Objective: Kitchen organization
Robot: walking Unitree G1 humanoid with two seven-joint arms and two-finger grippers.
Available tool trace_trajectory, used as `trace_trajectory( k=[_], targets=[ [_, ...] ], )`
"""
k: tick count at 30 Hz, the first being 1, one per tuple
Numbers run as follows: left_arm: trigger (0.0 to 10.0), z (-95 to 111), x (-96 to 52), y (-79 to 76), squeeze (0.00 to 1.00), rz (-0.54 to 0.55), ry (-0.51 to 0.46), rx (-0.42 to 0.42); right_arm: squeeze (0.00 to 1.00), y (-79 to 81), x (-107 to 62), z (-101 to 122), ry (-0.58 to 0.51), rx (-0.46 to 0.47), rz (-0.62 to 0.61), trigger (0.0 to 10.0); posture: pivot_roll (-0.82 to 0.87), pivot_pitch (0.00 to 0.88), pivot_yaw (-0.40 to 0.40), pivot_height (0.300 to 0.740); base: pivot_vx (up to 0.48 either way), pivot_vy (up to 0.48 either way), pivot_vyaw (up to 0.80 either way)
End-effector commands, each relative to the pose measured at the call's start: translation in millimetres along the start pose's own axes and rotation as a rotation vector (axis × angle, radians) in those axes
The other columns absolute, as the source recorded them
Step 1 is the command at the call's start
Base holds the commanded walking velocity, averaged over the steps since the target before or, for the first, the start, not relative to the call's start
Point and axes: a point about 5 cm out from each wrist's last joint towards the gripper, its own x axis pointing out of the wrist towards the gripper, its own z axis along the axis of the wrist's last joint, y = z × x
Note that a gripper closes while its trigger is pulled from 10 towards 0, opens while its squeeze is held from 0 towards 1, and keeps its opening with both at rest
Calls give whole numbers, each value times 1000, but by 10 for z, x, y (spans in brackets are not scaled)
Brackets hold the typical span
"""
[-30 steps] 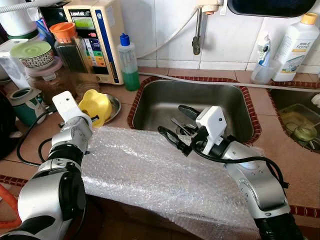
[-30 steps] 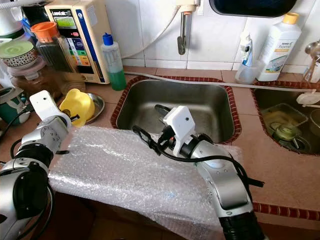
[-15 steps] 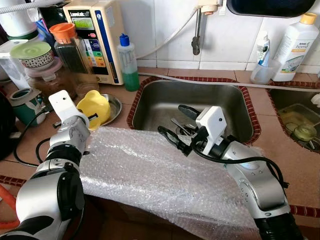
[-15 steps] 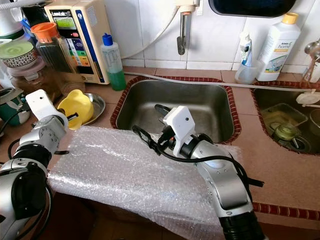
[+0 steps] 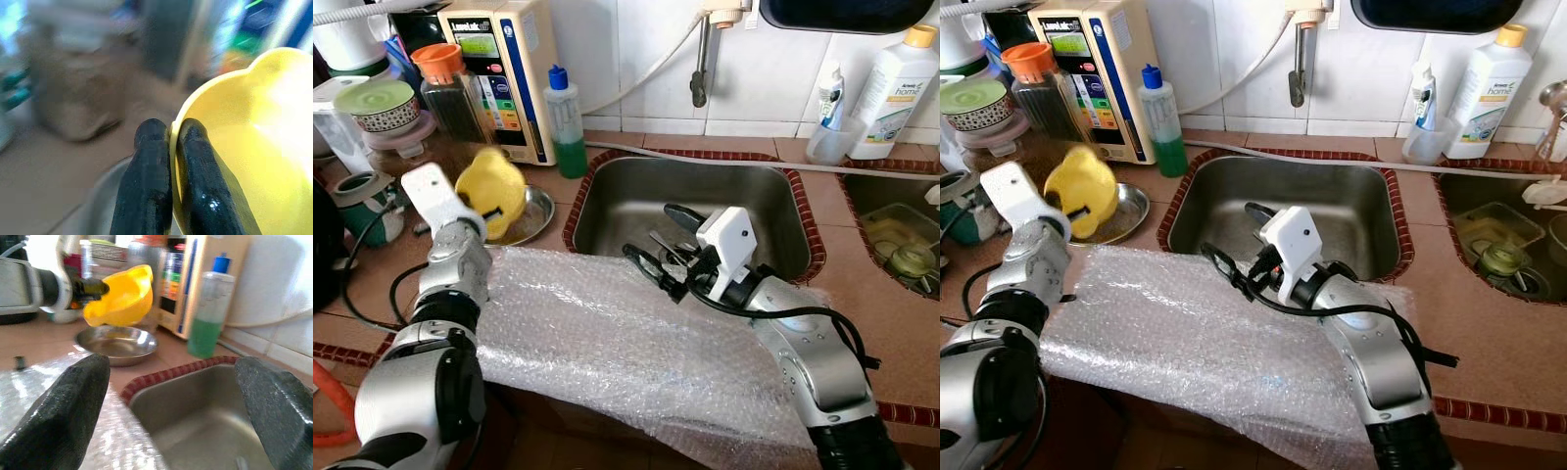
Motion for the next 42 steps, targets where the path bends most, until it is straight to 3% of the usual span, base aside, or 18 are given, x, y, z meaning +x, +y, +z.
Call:
trace_trajectory(
  k=[1,5,6,9,10,19,29,30,42],
  targets=[
    [0,69,-23,-118,0,-70,-61,6,0,-96,22,59,-25,-7,-65,10000,51,0,122,740,0,0,0],
    [0,133,-106,-373,0,-213,-164,48,0,-239,75,108,-70,62,-227,10000,49,0,123,740,0,0,0],
    [0,133,-106,-373,0,-213,-164,48,0,-239,75,108,-70,62,-227,10000,49,0,123,740,0,0,0],
    [0,189,-232,-591,0,-347,-292,200,0,-326,171,201,-147,207,-360,10000,45,0,122,740,0,0,0],
    [0,184,-291,-677,0,-391,-321,218,0,-313,223,233,-175,275,-363,10000,46,0,121,740,0,0,0],
    [0,157,-562,-1001,0,-530,-415,300,0,-178,450,331,-202,336,-315,10000,50,0,112,740,0,0,0],
    [0,126,-711,-1114,0,-589,-436,302,0,-157,549,338,-200,345,-307,10000,46,0,110,740,0,0,0],
    [0,127,-731,-1129,0,-595,-438,296,0,-170,561,329,-192,320,-318,0,45,0,109,740,0,0,0],
    [0,199,-839,-1189,0,-637,-483,226,0,-312,581,290,-168,350,-402,0,47,0,100,740,0,0,0]
  ],
)
